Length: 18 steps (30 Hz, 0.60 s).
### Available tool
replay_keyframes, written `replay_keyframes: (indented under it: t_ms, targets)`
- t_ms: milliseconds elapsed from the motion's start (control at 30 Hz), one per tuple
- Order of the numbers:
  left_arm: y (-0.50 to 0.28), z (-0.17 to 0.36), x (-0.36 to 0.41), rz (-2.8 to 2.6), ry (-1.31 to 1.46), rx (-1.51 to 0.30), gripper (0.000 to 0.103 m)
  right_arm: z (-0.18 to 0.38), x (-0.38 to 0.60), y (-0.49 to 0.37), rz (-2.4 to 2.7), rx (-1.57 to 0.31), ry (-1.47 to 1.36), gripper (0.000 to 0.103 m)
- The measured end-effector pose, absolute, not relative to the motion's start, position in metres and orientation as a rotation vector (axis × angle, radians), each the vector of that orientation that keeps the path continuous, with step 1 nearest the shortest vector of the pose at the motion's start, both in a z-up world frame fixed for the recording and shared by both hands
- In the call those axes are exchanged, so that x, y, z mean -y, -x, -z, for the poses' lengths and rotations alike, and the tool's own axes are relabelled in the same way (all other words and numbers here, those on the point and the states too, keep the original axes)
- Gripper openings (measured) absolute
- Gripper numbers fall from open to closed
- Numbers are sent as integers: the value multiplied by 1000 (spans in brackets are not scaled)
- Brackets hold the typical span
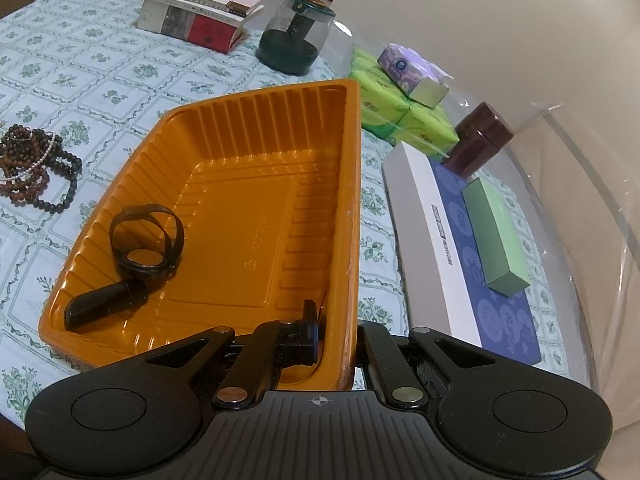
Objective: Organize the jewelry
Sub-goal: 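Grasp the gold-faced watch with brown strap using the left gripper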
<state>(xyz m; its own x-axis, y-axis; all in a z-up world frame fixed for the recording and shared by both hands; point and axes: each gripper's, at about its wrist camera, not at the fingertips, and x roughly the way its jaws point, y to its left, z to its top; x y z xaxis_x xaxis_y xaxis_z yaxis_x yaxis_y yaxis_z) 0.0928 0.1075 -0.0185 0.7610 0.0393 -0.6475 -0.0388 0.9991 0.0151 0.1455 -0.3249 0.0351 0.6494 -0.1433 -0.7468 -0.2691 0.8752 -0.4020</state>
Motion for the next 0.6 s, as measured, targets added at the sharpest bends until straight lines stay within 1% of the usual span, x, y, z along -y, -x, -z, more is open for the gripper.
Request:
replay_keyframes:
  t_ms: [133,167,233,333,433,500,533,600]
  targets:
    - [-94,25,-98,1,-26,-700,34,-36,324,-146,-73,-875,522,3]
    - [-96,26,-94,19,-34,-701,29,-36,324,-146,-72,-876,524,3]
    - [-102,29,-84,56,-58,-708,23,-35,323,-147,-69,-877,526,3]
    - [-115,38,-70,92,-108,-746,20,-35,323,-147,-67,-879,529,3]
    - [-124,45,-62,96,-158,-770,20,-35,323,-148,-67,-880,530,3]
    - [-128,50,-62,91,-164,-784,16,-35,323,-148,-66,-880,529,3]
    - [-130,52,-62,84,-161,-790,11,-35,323,-148,-66,-880,528,3]
    - [-129,50,-63,93,-141,-791,9,-35,323,-148,-66,-880,527,3]
